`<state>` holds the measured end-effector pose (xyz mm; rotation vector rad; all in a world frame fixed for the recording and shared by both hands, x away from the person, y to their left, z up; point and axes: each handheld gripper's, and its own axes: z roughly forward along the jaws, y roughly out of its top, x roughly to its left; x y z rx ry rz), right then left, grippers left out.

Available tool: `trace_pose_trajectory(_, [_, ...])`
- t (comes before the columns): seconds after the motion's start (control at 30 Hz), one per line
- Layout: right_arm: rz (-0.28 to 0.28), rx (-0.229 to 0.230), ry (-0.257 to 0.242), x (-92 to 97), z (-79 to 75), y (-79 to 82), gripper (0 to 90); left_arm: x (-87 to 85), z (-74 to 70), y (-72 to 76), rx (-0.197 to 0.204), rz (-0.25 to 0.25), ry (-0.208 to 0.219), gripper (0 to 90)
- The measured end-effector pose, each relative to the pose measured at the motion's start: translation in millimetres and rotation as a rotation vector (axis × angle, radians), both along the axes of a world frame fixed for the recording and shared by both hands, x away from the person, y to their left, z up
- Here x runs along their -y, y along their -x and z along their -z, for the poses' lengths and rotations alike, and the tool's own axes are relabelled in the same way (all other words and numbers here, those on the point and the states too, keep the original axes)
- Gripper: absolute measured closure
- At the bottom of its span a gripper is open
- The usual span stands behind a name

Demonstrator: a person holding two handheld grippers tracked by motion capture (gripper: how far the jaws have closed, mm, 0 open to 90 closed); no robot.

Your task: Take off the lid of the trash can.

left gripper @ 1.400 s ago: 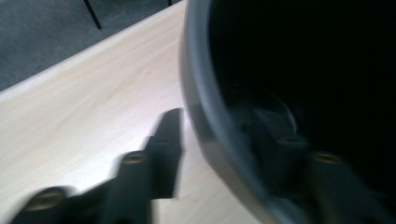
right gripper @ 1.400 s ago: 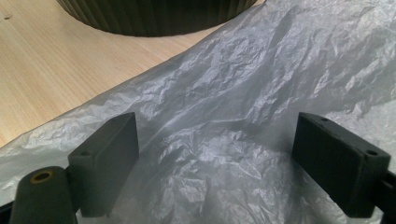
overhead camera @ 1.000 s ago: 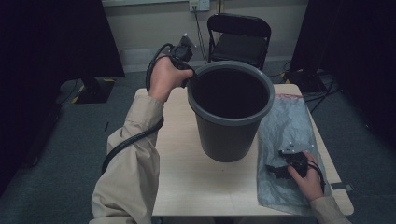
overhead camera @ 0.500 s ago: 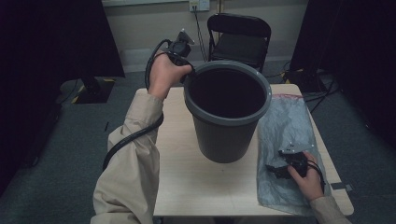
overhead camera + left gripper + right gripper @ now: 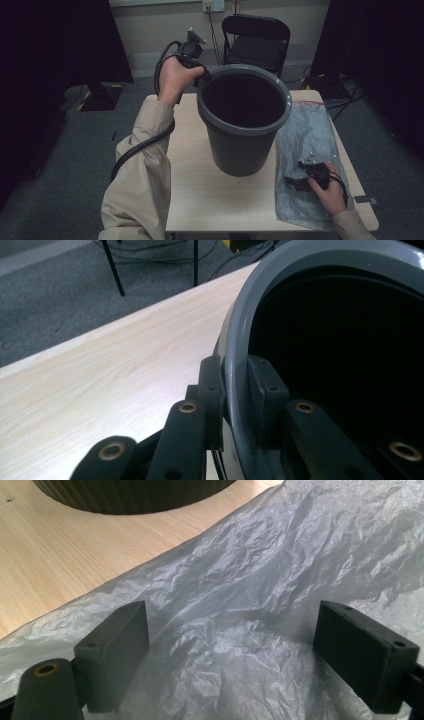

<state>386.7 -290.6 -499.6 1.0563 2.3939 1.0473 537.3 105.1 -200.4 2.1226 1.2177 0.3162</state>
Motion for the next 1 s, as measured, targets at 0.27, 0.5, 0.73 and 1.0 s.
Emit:
trace_pose_trajectory(0.27, [0.000,0.000,0.001,0.0,0.0,0.0,13.4,-1.4,2.0,-0.5,-0.005,-0.002,0.024,78.2])
trace_pose_trajectory(0.5, [0.000,0.000,0.001,-0.1,0.0,0.0,13.4,-7.7,4.5,-0.4,-0.005,0.002,0.063,78.1])
trace_pose_trajectory(0.73, [0.000,0.000,0.000,0.0,0.0,0.0,13.4,-12.0,-0.8,0.8,0.005,-0.004,0.068,78.1])
trace_pose_trajectory(1.0, [0.000,0.000,0.000,-0.1,0.0,0.1,13.4,-17.9,1.5,0.4,0.007,-0.013,0.084,77.9])
